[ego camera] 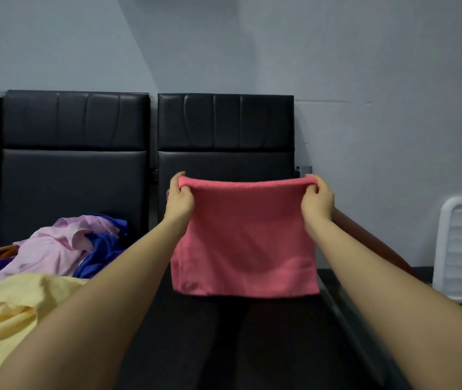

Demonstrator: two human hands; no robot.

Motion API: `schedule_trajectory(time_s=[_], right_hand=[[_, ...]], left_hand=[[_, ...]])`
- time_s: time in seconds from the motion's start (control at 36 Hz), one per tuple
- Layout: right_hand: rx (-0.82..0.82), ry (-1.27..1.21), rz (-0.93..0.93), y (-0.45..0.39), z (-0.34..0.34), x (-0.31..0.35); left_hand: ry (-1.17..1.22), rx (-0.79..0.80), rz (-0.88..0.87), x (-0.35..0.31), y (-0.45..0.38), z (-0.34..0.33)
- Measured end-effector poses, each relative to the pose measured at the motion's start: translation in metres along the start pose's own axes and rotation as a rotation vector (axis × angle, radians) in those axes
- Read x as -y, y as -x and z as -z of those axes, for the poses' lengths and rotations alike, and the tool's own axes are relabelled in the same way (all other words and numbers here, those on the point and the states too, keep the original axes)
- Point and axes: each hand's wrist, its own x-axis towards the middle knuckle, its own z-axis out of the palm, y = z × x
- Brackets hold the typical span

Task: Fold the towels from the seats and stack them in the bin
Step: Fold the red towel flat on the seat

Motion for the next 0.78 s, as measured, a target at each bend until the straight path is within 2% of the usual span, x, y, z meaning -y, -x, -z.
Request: schedule_trajectory(time_s=[0.14, 0.25, 0.36, 0.58, 0.69, 0.78], right_hand=[[-0.082, -0.102, 0.021, 0.000, 0.000, 0.007], [-0.038, -0.109, 0.026, 0.015, 0.007, -0.002], [0.031, -0.062, -0.002, 0.043, 0.020, -0.022], [0.078, 0.185, -0.100, 0.082, 0.044, -0.046], [0.015, 0.393, -0.045, 0.089, 0.052, -0.052], [0.009, 0.464, -0.017, 0.089, 0.054, -0.057]], left_hand=[[0.073, -0.124, -0.059, -0.001, 0.004, 0.003], [0.037, -0.225, -0.002, 0.007, 0.022, 0.007], [-0.054, -0.259, 0.044, 0.032, 0.049, 0.014], [-0.429, -0.229, 0.144, 0.062, 0.099, 0.030], [-0.566, -0.285, 0.007, 0.068, 0.105, 0.040], [-0.632, -0.245, -0.059, 0.068, 0.107, 0.043]])
